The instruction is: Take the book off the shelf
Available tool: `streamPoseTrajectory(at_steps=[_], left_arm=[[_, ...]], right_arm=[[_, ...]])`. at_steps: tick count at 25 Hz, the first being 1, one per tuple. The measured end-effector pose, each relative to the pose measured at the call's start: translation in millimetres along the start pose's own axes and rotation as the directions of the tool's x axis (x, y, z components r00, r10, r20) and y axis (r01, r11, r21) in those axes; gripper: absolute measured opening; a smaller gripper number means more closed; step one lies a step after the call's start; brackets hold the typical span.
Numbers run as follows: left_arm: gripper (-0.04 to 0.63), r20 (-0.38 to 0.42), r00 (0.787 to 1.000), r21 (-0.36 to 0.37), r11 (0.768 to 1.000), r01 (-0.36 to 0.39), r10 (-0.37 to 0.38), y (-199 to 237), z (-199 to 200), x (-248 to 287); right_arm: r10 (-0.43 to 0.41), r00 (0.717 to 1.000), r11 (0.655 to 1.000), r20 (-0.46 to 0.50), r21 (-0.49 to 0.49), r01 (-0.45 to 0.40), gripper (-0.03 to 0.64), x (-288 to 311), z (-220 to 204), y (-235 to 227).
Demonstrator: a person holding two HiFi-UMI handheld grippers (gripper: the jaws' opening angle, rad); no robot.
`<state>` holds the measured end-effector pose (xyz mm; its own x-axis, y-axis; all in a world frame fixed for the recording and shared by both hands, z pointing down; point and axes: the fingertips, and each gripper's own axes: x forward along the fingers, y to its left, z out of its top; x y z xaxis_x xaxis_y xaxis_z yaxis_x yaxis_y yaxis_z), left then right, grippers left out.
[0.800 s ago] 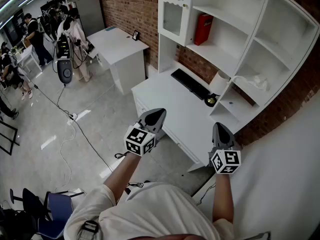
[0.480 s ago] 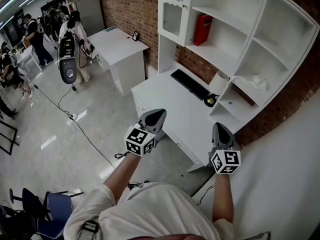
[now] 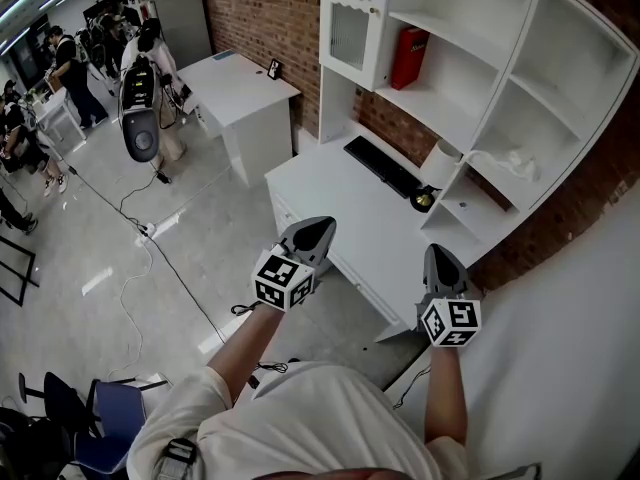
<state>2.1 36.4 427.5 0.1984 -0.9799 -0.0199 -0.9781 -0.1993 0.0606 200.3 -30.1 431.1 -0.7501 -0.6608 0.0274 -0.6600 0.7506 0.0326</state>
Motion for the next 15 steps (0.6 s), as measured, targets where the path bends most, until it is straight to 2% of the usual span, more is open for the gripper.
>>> streamPoseTrajectory(at_steps=[7, 15], left_arm=[[0.037, -0.005, 1.000, 0.005, 1.000, -0.023, 0.023, 8, -2, -5], [0.152, -0.013, 0.999, -0.002, 0.999, -0.041, 0.041, 19, -6, -10]], right_arm=[[-0.002, 1.000, 1.000, 0.001, 0.018, 0.002, -0.001, 1, -4, 5], [0.004, 1.000, 0.999, -0.004, 0.041, -0.004, 0.000, 6, -8, 12]])
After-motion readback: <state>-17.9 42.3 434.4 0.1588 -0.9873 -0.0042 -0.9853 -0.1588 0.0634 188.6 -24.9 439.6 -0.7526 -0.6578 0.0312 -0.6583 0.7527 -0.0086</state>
